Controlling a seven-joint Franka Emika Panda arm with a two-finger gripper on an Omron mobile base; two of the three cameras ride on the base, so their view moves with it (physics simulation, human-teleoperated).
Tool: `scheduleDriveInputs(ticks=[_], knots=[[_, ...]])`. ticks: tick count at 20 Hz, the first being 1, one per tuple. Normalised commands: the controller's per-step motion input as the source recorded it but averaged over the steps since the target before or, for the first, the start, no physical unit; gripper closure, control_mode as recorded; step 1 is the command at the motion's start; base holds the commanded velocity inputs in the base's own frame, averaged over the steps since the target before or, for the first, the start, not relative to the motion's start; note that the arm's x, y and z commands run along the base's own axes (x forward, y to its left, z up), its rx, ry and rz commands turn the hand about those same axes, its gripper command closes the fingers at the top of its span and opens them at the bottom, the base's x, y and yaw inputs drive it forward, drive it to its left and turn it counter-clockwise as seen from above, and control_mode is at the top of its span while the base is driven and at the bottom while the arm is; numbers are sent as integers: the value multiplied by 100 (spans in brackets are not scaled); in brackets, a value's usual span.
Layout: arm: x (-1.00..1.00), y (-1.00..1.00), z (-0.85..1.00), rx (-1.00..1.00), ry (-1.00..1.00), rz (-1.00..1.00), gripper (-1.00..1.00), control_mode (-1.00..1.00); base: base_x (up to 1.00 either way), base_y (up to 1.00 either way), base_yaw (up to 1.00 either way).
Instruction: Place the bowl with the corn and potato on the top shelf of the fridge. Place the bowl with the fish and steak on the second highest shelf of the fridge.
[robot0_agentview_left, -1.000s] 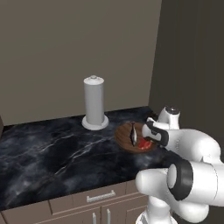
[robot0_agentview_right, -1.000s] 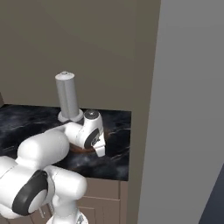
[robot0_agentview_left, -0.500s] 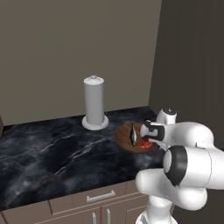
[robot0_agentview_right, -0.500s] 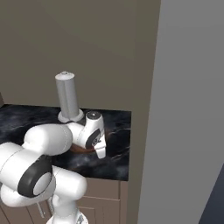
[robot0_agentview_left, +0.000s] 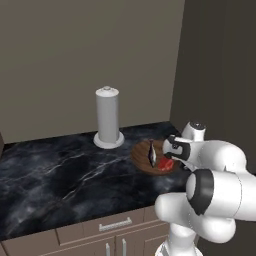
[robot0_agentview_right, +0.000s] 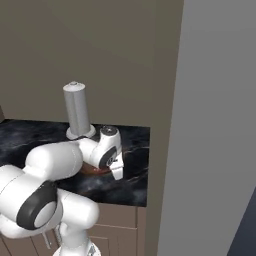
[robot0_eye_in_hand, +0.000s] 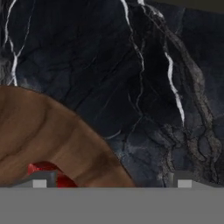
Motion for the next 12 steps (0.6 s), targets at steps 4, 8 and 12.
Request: scheduleDriveInputs(ticks=[4, 8, 12], knots=[[0, -16, 1, 0, -1, 0, -100, -100, 0, 0, 0], [0, -24, -4, 0, 0, -1, -100, -100, 0, 0, 0], [16, -2, -9, 0, 0, 0, -100, -100, 0, 0, 0]])
